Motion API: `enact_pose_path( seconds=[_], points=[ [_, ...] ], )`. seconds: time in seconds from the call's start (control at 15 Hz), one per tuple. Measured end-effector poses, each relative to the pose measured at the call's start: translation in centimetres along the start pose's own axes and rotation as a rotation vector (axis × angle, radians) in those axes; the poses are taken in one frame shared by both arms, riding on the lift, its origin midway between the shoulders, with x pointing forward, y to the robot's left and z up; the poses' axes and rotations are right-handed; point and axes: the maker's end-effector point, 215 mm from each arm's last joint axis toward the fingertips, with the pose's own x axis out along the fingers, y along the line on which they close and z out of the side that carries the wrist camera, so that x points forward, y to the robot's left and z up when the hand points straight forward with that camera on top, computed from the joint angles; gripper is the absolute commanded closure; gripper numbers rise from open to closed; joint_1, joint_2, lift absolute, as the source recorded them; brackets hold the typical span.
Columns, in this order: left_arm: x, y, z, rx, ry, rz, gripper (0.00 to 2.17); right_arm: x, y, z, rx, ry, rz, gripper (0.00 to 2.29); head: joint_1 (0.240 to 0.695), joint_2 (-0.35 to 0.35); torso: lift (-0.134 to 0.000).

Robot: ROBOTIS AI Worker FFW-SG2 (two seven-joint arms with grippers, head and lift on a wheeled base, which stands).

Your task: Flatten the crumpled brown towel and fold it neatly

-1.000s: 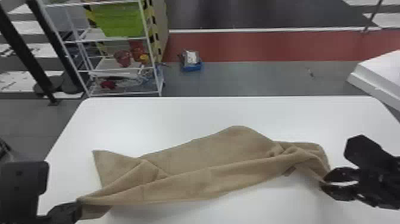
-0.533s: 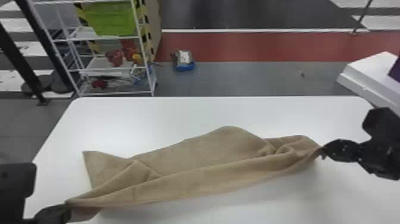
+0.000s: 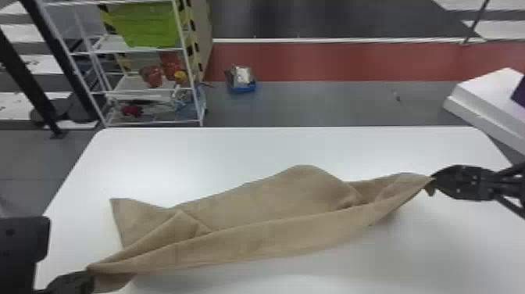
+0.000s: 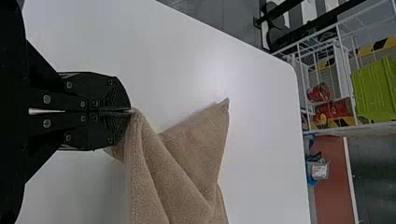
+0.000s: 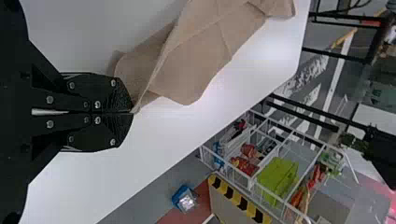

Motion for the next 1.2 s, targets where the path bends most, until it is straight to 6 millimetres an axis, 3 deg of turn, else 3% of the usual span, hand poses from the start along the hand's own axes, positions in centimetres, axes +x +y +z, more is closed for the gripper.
enact_pose_path(
  seconds=[0.2, 0.4, 0.47, 0.6, 0.8, 0.93, 1.0, 1.13, 1.2],
  points=[
    [0.0, 0.3, 0.0, -0.002, 0.001, 0.009, 1.79, 0.0, 2.2, -3.5, -0.067, 0.113, 0.044, 1.32, 0.695, 0.038, -0.124],
    [0.0, 0.3, 0.0, -0.002, 0.001, 0.010, 1.79, -0.5, 1.9, -4.9, -0.067, 0.133, 0.041, 1.32, 0.695, 0.014, -0.124],
    [0.1, 0.2, 0.0, -0.001, 0.001, 0.008, 1.79, -0.5, 1.3, -4.5, -0.057, 0.107, 0.020, 1.32, 0.695, 0.012, -0.124],
    [0.3, -0.4, 0.8, -0.004, -0.015, -0.007, 1.79, -0.1, -2.4, -3.3, 0.012, 0.029, -0.120, 1.32, 0.695, -0.001, -0.124],
    [1.1, -1.2, 5.8, -0.037, -0.104, -0.040, 1.79, -0.3, -9.3, -1.7, 0.141, -0.086, -0.335, 1.32, 0.695, -0.034, -0.124],
    [1.8, -1.3, 10.2, -0.070, -0.175, -0.061, 1.79, -0.8, -13.8, -0.7, 0.206, -0.159, -0.461, 1.32, 0.695, -0.045, -0.124],
    [2.2, -1.7, 11.8, -0.080, -0.198, -0.082, 1.78, -0.8, -15.2, -0.4, 0.229, -0.184, -0.500, 1.32, 0.695, -0.050, -0.124],
    [3.2, -3.0, 17.4, -0.098, -0.304, -0.134, 1.79, -0.8, -18.1, 0.8, 0.280, -0.261, -0.562, 1.32, 0.693, -0.060, -0.124],
    [3.5, -3.5, 19.9, -0.106, -0.343, -0.149, 1.79, -0.7, -19.3, 1.3, 0.295, -0.288, -0.583, 1.32, 0.634, -0.064, -0.124]
  ],
)
